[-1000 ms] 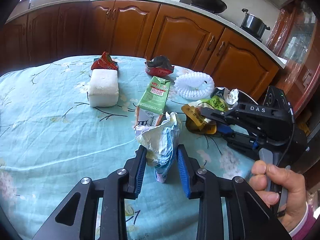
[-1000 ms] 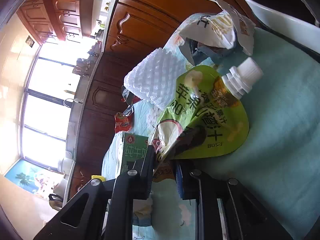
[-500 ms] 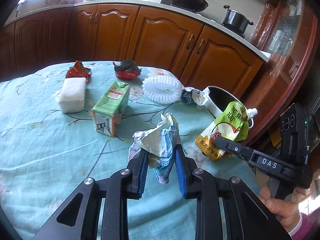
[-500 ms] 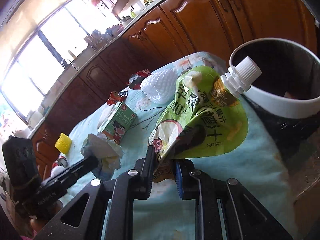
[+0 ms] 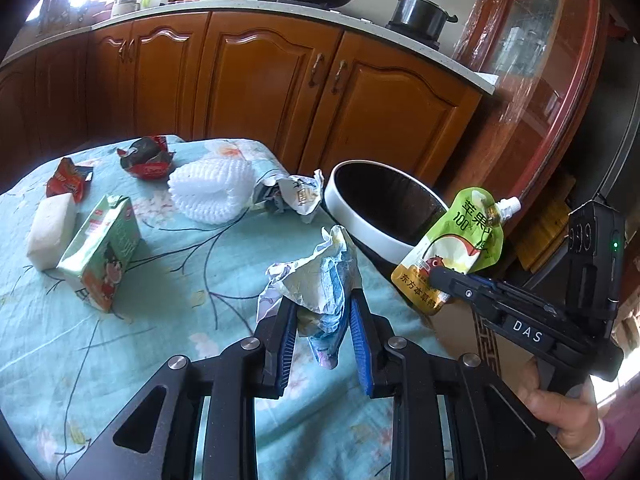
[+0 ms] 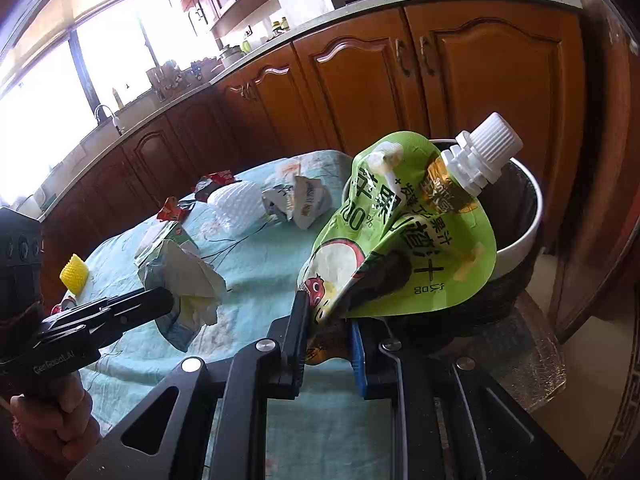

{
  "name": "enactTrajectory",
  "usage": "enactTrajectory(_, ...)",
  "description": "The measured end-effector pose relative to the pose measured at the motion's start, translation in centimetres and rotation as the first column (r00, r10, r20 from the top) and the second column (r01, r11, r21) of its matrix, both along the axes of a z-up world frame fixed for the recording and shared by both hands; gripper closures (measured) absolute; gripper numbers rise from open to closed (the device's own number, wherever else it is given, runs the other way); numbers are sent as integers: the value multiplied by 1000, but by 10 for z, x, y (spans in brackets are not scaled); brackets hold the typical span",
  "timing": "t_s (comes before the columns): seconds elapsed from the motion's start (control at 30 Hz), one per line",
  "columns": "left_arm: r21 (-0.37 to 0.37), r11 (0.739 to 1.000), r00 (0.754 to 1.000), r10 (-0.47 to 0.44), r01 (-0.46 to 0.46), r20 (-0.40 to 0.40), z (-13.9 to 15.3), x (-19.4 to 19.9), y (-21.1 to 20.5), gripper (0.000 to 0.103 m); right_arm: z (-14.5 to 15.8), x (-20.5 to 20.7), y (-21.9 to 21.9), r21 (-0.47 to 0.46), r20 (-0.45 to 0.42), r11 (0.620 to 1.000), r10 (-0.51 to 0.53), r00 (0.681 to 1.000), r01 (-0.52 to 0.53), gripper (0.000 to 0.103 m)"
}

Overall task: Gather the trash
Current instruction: 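Carry the foil wrapper and juice pouch over the bin with both grippers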

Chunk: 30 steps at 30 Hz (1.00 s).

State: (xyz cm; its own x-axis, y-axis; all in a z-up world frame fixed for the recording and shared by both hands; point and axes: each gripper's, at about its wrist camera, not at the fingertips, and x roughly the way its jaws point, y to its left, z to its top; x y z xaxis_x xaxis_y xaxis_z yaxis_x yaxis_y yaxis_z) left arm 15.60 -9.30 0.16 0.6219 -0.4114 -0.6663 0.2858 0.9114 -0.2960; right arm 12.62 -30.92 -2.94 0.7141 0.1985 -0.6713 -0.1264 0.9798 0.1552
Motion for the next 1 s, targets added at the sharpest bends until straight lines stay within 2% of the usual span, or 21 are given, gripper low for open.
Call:
enactTrajectory(0.63,32,998,998,-62,62,0,-8,61,-73,79,8,32,-49,-65,16,994,-92,996,92,84)
enactTrajectory(0.83,41,997,997,-72,73,-9,-6,88,-90,79,16,44,-49,-107,30,991,-76,997,79,85)
enactTrajectory(1.0,55,995,997,-82,81,2,-3,106,-101,79,22,54,-58,-91,20,994,-59,998,60,85)
